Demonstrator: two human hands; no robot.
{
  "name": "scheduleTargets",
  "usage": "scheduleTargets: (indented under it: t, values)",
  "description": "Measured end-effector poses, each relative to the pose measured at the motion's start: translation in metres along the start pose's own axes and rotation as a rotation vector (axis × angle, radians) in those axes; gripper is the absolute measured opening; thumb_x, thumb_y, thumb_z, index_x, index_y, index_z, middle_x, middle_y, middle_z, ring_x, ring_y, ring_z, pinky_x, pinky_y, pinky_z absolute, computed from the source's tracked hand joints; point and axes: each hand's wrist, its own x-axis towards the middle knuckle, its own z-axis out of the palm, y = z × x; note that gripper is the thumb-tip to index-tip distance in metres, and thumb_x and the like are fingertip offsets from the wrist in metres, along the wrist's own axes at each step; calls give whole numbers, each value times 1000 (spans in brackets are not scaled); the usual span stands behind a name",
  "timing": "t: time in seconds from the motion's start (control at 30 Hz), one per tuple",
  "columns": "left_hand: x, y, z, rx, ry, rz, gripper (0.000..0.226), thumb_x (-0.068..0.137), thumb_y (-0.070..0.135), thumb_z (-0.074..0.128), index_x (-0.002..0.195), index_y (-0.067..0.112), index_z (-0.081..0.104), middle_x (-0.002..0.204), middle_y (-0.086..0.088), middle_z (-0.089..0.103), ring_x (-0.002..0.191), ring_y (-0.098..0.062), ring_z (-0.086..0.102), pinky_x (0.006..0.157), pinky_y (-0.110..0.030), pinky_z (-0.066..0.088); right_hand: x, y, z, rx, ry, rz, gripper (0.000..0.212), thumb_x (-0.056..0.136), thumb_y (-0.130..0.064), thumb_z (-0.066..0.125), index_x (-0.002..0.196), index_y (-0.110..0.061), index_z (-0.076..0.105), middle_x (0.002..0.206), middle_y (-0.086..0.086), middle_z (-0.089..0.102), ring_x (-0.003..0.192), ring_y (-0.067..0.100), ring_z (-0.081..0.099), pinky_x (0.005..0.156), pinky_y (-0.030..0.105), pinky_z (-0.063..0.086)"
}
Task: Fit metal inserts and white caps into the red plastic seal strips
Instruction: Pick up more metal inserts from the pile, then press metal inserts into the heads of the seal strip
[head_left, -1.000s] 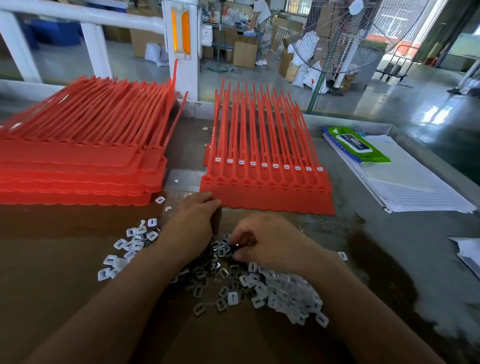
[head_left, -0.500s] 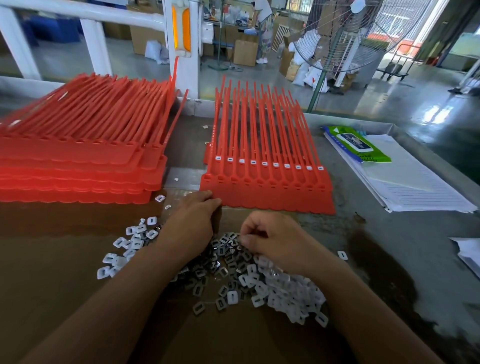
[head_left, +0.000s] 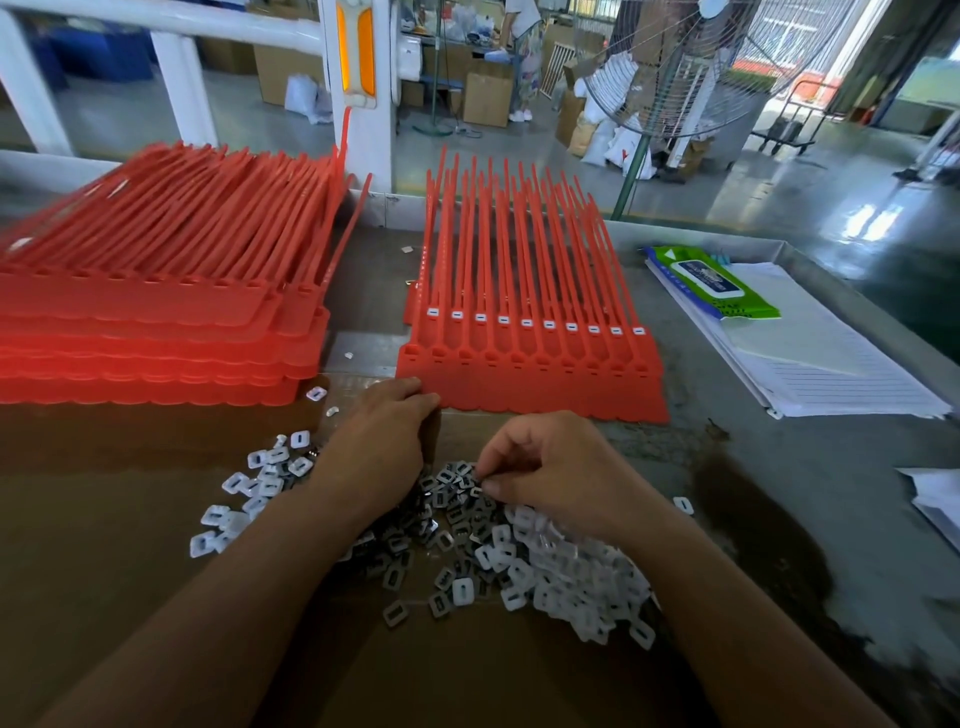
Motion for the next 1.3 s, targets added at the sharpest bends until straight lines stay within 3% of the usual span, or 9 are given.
scheduleTargets:
  t: [0.23, 0.4, 0.67, 0.97, 1.1, 1.2, 1.3]
  values:
    - [1, 0, 0, 22, -6, 8, 46, 86, 5, 45, 130, 17, 47, 142, -4, 37, 128, -22, 34, 106, -28, 22, 1, 0, 0, 53, 46, -15, 14, 69, -15, 78, 65, -22, 67, 60, -9, 65, 54, -4, 57, 54, 11, 46]
    - [0, 0, 0, 22, -13, 2, 46, 86, 6, 44, 131, 17, 46, 143, -3, 36, 129, -21, 33, 107, -29, 23, 0, 0, 3, 16, 47, 32, 12, 68, -22, 79, 66, -24, 67, 68, 0, 69, 59, 7, 62, 61, 27, 55]
    - [0, 0, -1, 9, -13, 10, 44, 87, 5, 42, 130, 15, 47, 142, -5, 38, 129, -22, 34, 107, -30, 24, 1, -1, 7, 67, -1, 119, 14, 78, -26, 71, 70, -20, 61, 55, -8, 65, 46, 4, 58, 45, 14, 44]
    - [0, -3, 3, -5, 5, 0, 43, 87, 6, 45, 128, 16, 50, 140, -5, 40, 127, -23, 35, 106, -31, 25, 0, 0, 5, 30, 12, -8, 14, 81, -15, 68, 71, -26, 65, 68, 1, 68, 60, 4, 61, 61, 15, 51]
    - [0, -3, 3, -3, -2, -6, 44, 86, 6, 47, 128, 17, 49, 140, -4, 40, 127, -22, 35, 106, -32, 26, -1, 0, 4, 25, 3, -17, 19, 77, -9, 71, 72, -27, 65, 74, -1, 68, 69, 8, 64, 70, 26, 55]
    - [0, -3, 2, 2, -5, -6, 45, 85, 6, 48, 129, 18, 49, 140, -4, 39, 127, -22, 34, 105, -31, 25, -2, 0, 2, 57, 2, -19, 29, 75, -2, 71, 76, -30, 63, 73, -3, 67, 70, 10, 65, 70, 28, 56]
    - [1, -3, 2, 4, -21, -5, 46, 85, 6, 47, 130, 18, 47, 141, -5, 38, 128, -22, 33, 106, -32, 24, -2, -1, 2, 68, -4, -26, 24, 75, -5, 72, 74, -28, 67, 71, -2, 68, 68, 11, 65, 69, 28, 57]
